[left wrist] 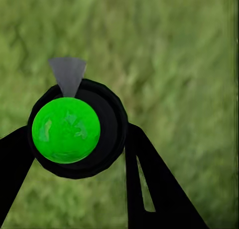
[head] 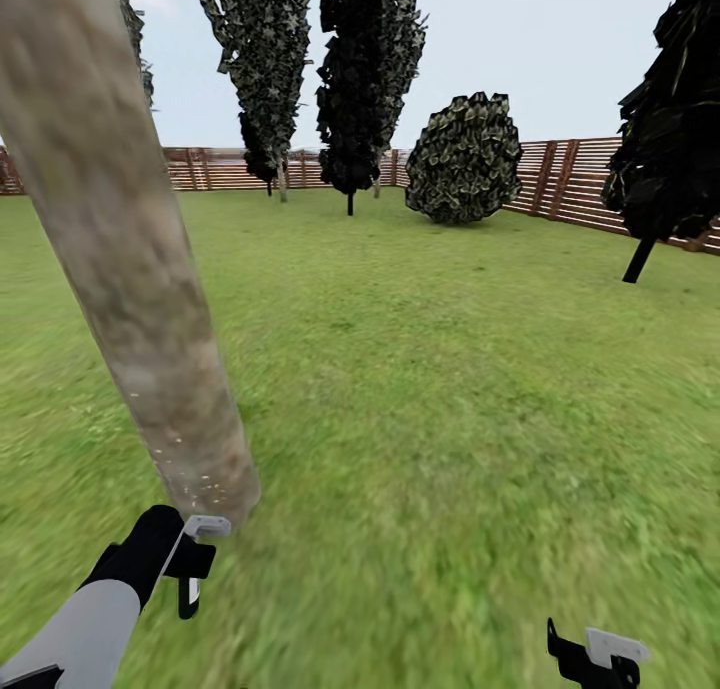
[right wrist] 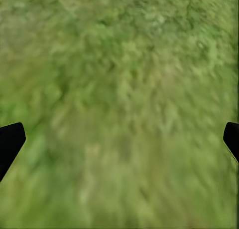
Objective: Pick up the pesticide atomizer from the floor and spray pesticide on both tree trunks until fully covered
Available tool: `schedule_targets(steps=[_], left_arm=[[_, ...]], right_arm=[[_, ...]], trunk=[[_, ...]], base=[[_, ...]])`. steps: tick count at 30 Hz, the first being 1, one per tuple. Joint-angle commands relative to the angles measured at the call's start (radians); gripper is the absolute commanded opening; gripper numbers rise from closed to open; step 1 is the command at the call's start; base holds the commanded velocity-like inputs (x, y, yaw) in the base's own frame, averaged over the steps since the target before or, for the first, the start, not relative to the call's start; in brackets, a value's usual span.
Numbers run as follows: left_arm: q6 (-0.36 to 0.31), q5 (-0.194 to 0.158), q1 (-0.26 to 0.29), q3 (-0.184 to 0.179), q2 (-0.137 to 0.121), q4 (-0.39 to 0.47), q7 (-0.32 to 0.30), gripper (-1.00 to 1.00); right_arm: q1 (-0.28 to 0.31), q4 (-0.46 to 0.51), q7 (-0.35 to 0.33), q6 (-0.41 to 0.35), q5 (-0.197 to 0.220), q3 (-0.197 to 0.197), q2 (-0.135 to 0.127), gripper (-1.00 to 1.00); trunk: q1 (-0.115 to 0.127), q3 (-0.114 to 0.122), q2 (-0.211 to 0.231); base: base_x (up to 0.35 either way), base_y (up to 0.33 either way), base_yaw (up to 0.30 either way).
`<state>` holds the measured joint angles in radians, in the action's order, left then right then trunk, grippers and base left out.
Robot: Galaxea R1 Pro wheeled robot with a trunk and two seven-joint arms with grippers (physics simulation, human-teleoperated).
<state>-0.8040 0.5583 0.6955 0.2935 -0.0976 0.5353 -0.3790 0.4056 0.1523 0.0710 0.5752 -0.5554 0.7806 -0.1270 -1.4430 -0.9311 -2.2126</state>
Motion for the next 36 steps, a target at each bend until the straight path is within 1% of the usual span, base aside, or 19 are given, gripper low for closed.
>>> schedule_targets(steps=[1,14,24,36], left_arm=[[-0.003,0.011,0.001,0.006,0.001,0.002,-0.009,-1.0],[-0.003,0.012,0.001,0.01,0.001,0.005,-0.009,-1.0],[-0.003,0.012,0.001,0.01,-0.001,0.005,-0.009,-1.0],[-0.004,0.009,0.001,0.012,-0.002,0.006,-0.009,-1.0]], right_arm=[[0.001,-0.002,0.007,0.003,-0.011,0.003,0.0,1.0],[0.001,-0.003,0.007,0.003,-0.011,0.003,0.001,1.0],[0.001,-0.003,0.007,0.003,-0.011,0.003,0.0,1.0],[0.001,-0.004,0.007,0.003,-0.011,0.003,0.001,1.0]], trunk=[[0.0,-0.001,0.0],[0.0,-0.001,0.0],[0.0,-0.001,0.0],[0.0,0.003,0.0]], base=[[0.0,-0.273,0.175],[0.022,-0.273,0.269],[0.148,-0.268,0.052],[0.124,-0.267,0.252]])
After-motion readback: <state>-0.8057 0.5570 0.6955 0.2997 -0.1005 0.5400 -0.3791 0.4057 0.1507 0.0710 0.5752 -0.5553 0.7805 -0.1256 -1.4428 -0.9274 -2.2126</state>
